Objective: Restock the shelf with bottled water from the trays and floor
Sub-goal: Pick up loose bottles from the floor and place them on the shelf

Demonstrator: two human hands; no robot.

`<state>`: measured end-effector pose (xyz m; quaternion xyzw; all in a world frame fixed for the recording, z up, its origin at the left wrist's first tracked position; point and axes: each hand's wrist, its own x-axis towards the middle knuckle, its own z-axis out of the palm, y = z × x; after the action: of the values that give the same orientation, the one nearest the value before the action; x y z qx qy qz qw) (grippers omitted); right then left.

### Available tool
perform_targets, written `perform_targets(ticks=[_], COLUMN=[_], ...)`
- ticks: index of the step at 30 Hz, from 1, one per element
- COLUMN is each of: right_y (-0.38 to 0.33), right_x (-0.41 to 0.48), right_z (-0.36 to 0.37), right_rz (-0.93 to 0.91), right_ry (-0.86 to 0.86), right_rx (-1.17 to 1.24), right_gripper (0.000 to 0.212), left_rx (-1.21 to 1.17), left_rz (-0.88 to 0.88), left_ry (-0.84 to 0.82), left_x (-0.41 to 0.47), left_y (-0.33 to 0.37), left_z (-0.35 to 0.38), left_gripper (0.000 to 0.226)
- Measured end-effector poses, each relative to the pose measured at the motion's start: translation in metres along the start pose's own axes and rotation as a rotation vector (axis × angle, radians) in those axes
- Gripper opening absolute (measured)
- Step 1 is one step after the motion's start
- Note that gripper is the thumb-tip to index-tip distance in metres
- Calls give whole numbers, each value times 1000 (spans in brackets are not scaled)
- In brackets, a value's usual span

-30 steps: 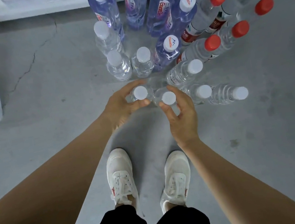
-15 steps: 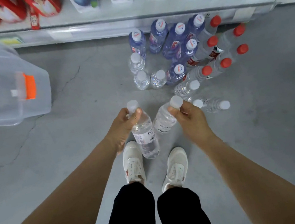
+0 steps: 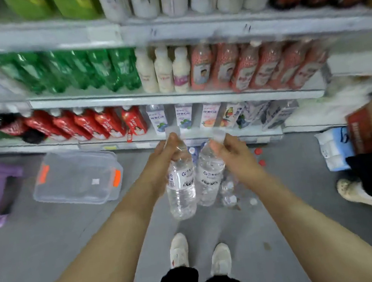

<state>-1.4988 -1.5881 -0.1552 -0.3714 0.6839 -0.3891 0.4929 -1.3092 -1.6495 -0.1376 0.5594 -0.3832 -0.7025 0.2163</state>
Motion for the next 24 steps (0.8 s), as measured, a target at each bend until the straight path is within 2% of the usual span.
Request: perform_targets(ticks=[2, 4, 6, 10, 12, 16, 20, 24], right_y=[-58, -119, -178, -288, -340, -443, -537, -623], right_x=[-13, -24, -37, -63, -74, -97, -112, -116], right_z=[-13, -25, -33, -47, -51, -48, -36, -14], right_rz=[-83, -180, -276, -461, -544, -698, -811, -887], right_ry=[-9, -16, -21, -24, -20, 21, 70, 145], right_rx=[-7, -9, -23, -18, -32, -33, -10, 37], right_gripper=[15, 10, 14, 41, 40, 34, 36, 41], left_rx=[27, 10, -16, -37, -55, -125, -122, -140], left_rz=[80, 171, 260, 452, 504, 639, 761, 809], left_ry=[1, 20, 54, 96, 108, 86, 60, -54], left_x=[-39, -73, -99, -161, -180, -201, -217, -222], left_y=[56, 106, 151, 236, 271, 340, 406, 471], left_z=[4, 6, 6, 5, -3, -32, -67, -114], left_gripper=[48, 67, 78, 70, 71, 88, 67, 67])
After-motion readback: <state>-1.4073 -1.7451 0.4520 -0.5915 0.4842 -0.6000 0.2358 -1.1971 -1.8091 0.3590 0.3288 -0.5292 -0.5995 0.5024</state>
